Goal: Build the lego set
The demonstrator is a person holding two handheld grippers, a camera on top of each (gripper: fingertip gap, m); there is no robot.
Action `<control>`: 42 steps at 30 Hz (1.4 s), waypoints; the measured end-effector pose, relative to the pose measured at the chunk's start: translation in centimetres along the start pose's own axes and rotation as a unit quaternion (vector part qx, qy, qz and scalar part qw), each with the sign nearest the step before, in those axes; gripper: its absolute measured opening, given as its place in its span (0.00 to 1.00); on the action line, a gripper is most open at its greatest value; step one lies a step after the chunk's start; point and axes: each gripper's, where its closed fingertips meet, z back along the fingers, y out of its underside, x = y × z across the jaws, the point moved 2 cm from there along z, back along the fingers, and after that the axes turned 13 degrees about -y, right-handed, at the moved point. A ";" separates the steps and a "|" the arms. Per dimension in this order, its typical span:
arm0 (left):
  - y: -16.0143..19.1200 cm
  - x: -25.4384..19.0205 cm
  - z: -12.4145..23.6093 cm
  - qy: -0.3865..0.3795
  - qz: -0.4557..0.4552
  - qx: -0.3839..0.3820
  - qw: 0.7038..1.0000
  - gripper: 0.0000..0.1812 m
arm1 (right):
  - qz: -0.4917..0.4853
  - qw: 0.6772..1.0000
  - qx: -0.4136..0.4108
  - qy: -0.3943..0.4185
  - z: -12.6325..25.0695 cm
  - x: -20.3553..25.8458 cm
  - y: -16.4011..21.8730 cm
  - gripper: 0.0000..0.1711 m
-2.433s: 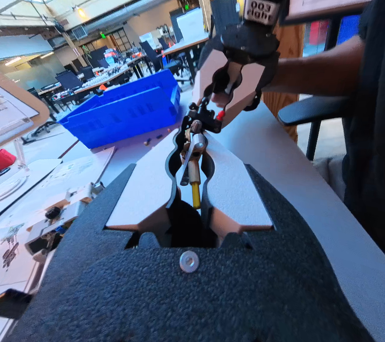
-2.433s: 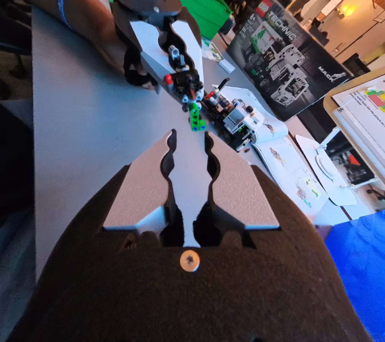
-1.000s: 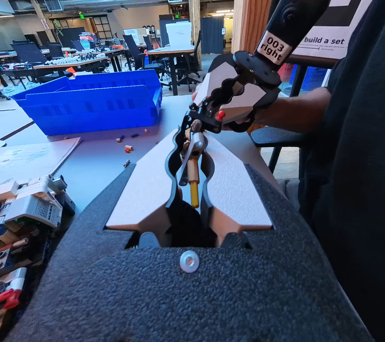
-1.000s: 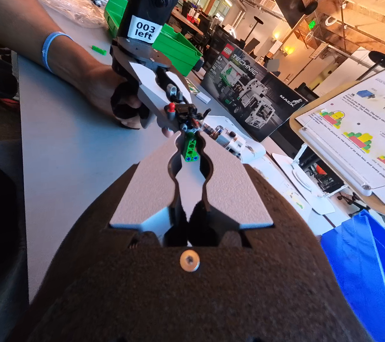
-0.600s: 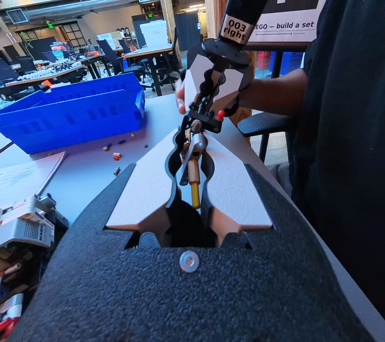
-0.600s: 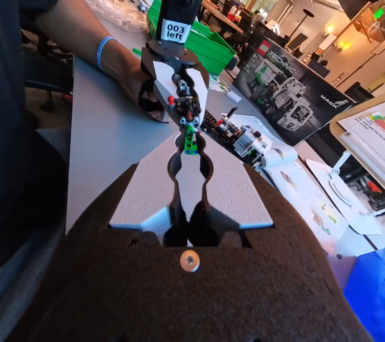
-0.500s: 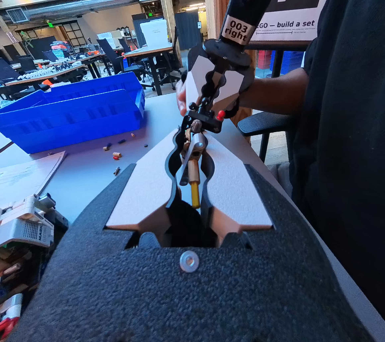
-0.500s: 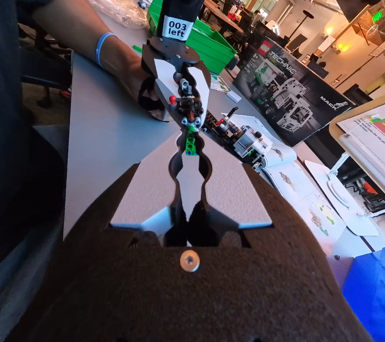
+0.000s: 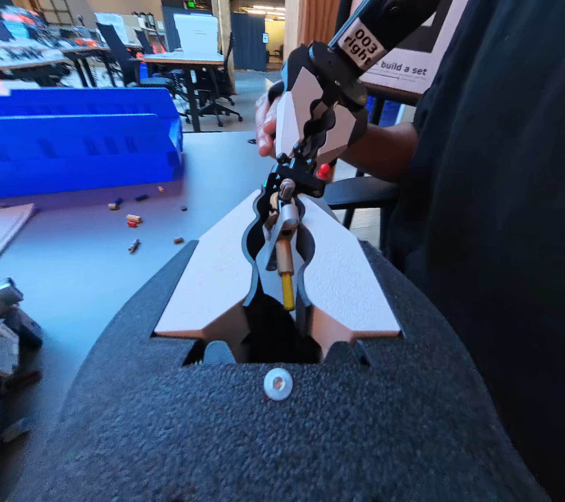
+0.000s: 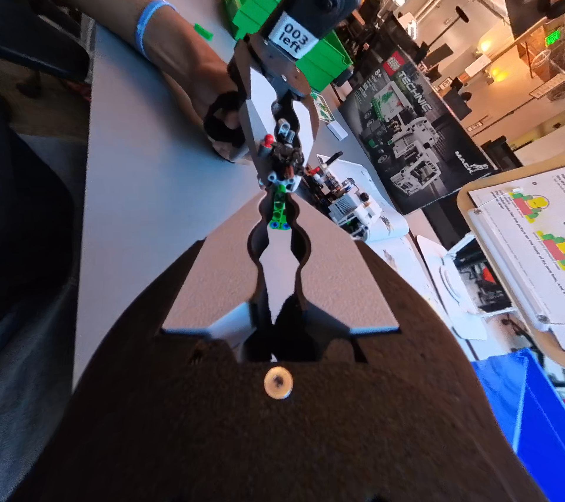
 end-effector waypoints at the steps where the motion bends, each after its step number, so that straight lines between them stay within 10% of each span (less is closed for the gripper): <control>1: 0.0 0.2 0.0 -0.012 -0.013 -0.003 1.000 0.08 | 0.006 1.000 0.008 0.006 0.1 -0.2 0.0 0.04; 14: 4.4 5.9 2.6 -0.247 -0.158 0.159 0.943 0.11 | 0.137 0.953 0.263 0.066 -0.6 -2.1 8.5 0.04; 23: 7.3 6.3 1.4 -0.257 -0.243 0.265 0.897 0.13 | 0.125 0.968 0.217 0.031 -2.9 -0.2 9.6 0.04; 35: 8.2 6.2 -0.7 -0.193 -0.240 0.290 0.906 0.13 | 0.075 0.978 0.192 0.021 -2.8 0.7 10.0 0.14; 42: 6.4 6.0 1.4 -0.249 -0.184 0.257 0.915 0.13 | -0.093 0.976 0.134 0.146 2.3 -2.5 10.2 0.12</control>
